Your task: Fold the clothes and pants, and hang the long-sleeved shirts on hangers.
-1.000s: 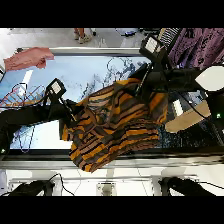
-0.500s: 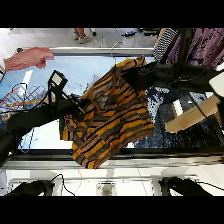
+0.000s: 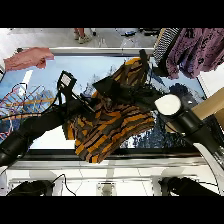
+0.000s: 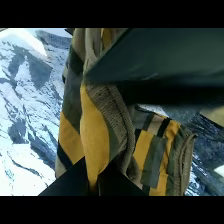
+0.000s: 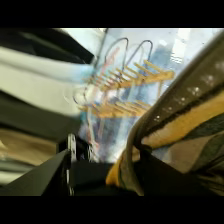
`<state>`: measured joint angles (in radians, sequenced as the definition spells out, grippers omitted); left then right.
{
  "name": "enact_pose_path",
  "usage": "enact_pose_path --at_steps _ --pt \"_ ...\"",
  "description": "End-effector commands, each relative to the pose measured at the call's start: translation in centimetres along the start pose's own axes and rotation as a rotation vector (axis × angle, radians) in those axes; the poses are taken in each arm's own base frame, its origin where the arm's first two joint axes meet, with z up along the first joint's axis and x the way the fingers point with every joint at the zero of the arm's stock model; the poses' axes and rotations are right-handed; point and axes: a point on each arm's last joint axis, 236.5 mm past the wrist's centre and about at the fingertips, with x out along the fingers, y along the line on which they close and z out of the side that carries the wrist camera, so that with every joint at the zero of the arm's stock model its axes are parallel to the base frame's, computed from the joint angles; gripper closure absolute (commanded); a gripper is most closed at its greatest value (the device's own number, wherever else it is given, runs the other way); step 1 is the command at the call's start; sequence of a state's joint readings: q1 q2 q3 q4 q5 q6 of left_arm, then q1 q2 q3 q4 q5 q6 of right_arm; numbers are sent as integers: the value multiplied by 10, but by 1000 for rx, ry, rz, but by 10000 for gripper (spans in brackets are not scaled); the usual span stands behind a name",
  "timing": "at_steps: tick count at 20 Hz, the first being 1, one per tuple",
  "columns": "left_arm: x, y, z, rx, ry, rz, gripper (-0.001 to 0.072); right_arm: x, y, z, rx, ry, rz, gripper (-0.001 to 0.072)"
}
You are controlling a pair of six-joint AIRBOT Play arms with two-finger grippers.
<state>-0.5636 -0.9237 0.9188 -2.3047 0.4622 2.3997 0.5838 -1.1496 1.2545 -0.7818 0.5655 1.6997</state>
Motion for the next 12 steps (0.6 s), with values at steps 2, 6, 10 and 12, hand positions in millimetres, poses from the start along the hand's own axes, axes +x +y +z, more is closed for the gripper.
enact_pose_path --at_steps 2,6,10,12 --pt "1 -3 2 -2 -7 -2 687 16 -12 11 131 -86 -5 267" --pt "1 -3 2 -2 -7 -2 685 14 -10 15 110 -101 -6 689" --pt "-4 -3 7 2 -22 0 491 -10 -17 36 47 -136 -37 691" --pt "-18 -5 22 14 -63 6 290 -40 -26 66 28 -199 -62 691"
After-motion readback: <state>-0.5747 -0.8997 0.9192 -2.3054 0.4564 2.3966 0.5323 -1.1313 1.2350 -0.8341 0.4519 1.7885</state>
